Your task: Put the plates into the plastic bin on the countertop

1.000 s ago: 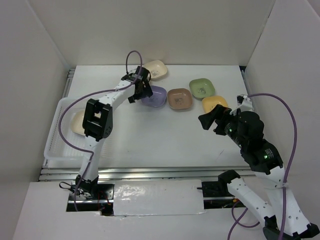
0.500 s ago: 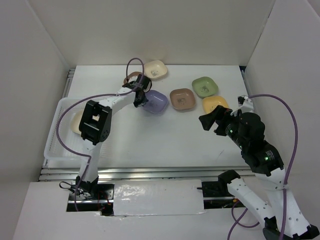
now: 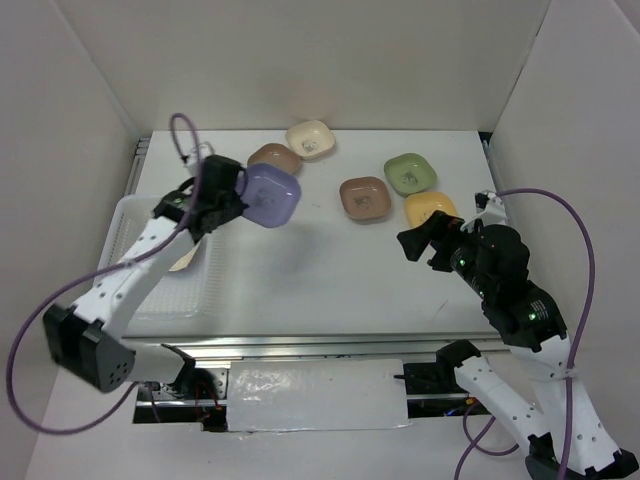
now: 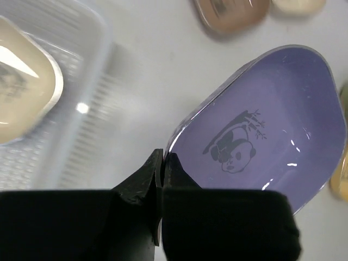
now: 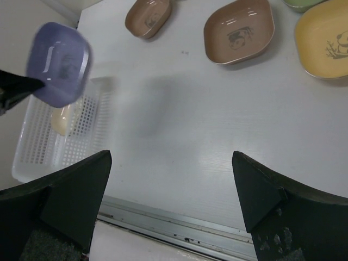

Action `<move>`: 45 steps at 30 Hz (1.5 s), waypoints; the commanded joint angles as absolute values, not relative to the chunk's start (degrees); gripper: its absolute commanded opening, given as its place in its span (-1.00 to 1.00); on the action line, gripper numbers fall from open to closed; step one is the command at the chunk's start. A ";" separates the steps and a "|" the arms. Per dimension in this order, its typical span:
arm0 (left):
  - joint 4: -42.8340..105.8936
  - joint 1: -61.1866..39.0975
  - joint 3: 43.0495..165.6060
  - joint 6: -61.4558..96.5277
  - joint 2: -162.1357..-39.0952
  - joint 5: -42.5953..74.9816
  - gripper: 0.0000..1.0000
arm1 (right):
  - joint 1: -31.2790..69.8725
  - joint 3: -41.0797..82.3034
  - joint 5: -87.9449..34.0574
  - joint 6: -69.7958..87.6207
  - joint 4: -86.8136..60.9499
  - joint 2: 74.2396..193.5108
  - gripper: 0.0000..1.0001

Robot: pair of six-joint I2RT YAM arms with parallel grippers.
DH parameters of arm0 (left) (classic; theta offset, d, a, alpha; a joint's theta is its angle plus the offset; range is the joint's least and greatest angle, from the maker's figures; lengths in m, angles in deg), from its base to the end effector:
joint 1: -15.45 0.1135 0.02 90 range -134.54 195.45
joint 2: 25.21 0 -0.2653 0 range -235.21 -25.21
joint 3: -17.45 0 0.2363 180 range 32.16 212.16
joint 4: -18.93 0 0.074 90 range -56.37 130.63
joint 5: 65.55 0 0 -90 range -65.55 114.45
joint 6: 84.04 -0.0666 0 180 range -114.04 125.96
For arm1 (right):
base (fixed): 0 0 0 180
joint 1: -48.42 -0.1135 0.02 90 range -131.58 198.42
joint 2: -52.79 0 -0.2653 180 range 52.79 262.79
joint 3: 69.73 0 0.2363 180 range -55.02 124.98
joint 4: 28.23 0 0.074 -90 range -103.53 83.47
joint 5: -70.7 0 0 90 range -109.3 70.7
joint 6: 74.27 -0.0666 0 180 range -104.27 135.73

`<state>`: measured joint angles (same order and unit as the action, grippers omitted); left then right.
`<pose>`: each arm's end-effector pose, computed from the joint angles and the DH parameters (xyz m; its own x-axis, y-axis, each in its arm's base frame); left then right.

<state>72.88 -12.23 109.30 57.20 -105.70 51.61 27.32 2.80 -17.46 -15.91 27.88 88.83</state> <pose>0.2851 -0.1152 0.3315 -0.4654 -0.5393 -0.7018 -0.3949 0.8362 -0.3807 0.1201 0.0440 0.3629 -0.4407 0.3920 -0.8076 -0.1180 0.8666 0.4849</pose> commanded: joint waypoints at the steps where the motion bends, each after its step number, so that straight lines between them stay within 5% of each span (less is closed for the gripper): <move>1: 74.07 -3.29 104.77 52.90 -97.48 50.49 -1.00 | 27.59 2.81 -18.33 -15.56 24.88 88.57 1.00; 7: 70.21 25.24 97.82 40.96 -90.51 33.30 -1.00 | 27.33 2.81 -20.52 -14.95 23.13 89.36 1.00; 13: 66.95 39.52 94.84 36.11 -98.15 22.01 -1.00 | 27.33 1.23 -23.87 -14.95 20.66 90.15 1.00; 17: 63.61 43.14 92.28 34.52 -102.28 14.26 -1.00 | 27.07 0.88 -24.84 -14.25 20.05 90.50 1.00; 45: 66.50 47.80 90.34 29.42 -101.85 18.39 -1.00 | 27.24 3.69 -27.21 -9.32 21.19 91.82 1.00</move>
